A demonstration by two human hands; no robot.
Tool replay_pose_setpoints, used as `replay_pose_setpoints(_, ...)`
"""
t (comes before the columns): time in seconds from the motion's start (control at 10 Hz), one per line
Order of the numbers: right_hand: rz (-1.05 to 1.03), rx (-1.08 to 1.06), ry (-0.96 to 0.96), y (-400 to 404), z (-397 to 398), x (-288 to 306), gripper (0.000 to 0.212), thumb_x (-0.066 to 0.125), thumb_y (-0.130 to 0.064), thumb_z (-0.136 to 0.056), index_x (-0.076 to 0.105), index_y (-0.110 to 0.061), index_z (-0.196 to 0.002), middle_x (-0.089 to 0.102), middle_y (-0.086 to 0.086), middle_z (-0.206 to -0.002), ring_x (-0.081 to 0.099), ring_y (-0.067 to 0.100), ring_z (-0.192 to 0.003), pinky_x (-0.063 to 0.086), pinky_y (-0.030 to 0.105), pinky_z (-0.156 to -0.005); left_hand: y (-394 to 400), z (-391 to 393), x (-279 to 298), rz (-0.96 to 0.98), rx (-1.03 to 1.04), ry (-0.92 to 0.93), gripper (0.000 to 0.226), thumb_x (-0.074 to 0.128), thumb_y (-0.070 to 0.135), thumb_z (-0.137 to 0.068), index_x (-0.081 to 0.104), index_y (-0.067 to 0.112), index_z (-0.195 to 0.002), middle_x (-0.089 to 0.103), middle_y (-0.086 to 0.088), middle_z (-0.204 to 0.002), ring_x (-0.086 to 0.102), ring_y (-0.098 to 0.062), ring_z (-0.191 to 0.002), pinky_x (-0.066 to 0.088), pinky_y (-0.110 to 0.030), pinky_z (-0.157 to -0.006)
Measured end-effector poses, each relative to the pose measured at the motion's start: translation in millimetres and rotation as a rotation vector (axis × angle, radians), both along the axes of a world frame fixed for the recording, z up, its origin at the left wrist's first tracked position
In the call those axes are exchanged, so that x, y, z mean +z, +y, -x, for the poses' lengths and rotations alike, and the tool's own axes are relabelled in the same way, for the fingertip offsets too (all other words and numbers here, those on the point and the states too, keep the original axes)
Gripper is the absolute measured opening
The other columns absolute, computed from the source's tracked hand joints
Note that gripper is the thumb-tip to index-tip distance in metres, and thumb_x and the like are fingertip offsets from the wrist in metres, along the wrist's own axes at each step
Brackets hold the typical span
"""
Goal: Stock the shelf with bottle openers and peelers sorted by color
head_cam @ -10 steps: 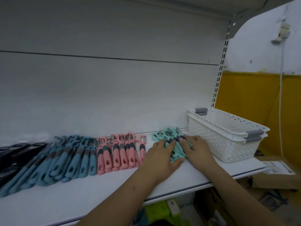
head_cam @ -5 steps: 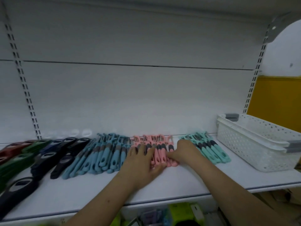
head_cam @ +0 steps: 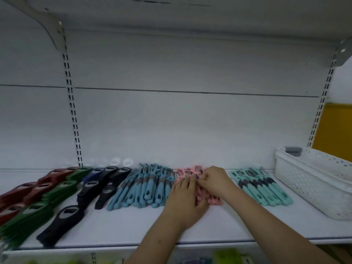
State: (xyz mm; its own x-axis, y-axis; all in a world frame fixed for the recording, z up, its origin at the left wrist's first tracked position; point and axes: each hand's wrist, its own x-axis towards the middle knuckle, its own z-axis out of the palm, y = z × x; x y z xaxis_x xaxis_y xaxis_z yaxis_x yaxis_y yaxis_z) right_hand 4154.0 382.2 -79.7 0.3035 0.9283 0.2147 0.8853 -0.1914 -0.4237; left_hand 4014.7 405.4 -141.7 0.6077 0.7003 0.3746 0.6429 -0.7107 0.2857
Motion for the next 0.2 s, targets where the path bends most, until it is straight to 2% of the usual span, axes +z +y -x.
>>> replay_pose_setpoints(0.1, -0.062, -0.086, -0.005, -14.6, -13.4, 3.0, 0.031, 0.061, -0.032, -0.089, 0.061, -0.011, -0.066, 0.061, 0.004, -0.065, 0.058, 0.02, -0.067, 0.045, 0.029, -0.063, 0.5, -0.5, -1.5, -0.038, -0.005, -0.02, 0.082, 0.028, 0.061, -0.088, 0.02, 0.016, -0.157, 0.03, -0.003, -0.158, 0.027, -0.023, -0.144, 0.024, -0.042, -0.119)
replay_pose_setpoints(0.2, -0.075, -0.139, -0.008, -41.1, -25.7, 1.1, 0.029, 0.058, -0.034, -0.094, 0.07, -0.01, -0.084, 0.068, 0.004, -0.083, 0.059, 0.019, -0.078, 0.044, 0.029, -0.071, -4.7, -0.1, 3.6, -0.069, -0.035, -0.014, 0.073, 0.03, 0.055, -0.091, 0.029, 0.016, -0.153, 0.035, -0.002, -0.153, 0.031, -0.021, -0.141, 0.024, -0.037, -0.118)
